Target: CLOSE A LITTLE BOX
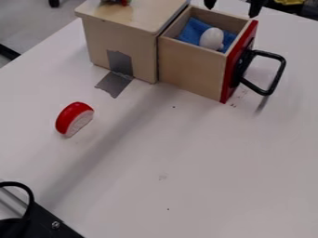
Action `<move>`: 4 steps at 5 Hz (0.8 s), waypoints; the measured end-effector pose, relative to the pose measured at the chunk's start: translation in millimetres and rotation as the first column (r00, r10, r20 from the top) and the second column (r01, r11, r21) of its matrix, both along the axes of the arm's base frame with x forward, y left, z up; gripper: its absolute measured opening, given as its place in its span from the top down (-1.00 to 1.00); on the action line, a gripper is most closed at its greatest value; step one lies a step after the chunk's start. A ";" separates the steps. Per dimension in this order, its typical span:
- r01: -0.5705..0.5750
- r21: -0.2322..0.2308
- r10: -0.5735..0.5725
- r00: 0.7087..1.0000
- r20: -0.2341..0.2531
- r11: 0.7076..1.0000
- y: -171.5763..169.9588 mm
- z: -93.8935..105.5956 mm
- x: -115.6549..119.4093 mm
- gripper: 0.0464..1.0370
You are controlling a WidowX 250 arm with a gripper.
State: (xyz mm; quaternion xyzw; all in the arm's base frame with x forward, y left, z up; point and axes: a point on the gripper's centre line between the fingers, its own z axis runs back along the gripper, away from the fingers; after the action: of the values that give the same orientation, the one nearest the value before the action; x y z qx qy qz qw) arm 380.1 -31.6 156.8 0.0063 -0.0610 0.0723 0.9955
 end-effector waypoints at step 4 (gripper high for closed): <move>0.053 0.003 -0.053 0.996 -0.078 0.999 -54.8 -53.5 18.5 -0.92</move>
State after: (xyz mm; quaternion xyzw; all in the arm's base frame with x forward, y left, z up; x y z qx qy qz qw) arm 398.7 -86.4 103.3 0.0099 -0.0227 0.0455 0.9987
